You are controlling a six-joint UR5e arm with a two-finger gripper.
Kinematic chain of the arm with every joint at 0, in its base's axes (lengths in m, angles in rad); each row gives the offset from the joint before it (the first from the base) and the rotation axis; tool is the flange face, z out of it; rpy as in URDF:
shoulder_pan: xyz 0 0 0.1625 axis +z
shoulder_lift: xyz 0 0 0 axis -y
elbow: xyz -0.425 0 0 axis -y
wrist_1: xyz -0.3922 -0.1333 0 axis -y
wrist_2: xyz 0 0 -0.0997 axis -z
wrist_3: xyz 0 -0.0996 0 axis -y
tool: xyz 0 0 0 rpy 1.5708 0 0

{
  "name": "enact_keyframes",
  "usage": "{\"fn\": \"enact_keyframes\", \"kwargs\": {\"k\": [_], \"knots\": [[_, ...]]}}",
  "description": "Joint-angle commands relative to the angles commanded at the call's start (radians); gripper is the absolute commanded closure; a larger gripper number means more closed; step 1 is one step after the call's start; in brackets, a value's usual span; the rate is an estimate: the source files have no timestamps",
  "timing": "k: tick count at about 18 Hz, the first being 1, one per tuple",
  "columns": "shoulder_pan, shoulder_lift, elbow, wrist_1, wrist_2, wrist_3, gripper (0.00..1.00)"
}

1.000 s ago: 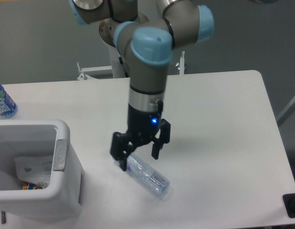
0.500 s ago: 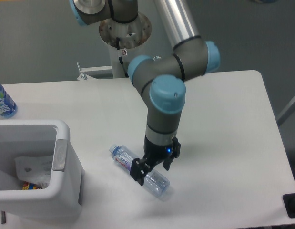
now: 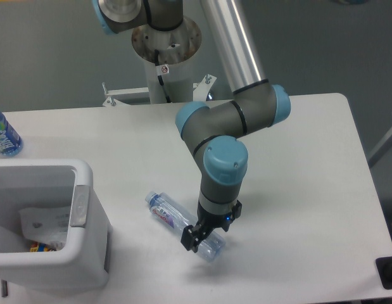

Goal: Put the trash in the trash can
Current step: 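Push the bottle with the gripper fingers to rotate it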

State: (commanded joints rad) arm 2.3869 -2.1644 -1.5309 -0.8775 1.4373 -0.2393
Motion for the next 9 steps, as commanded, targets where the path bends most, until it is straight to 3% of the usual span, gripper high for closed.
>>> {"fn": "enact_keyframes", "kwargs": {"k": [9], "knots": [[-0.002, -0.048, 0.009, 0.003, 0.035, -0.003, 0.0]]}}
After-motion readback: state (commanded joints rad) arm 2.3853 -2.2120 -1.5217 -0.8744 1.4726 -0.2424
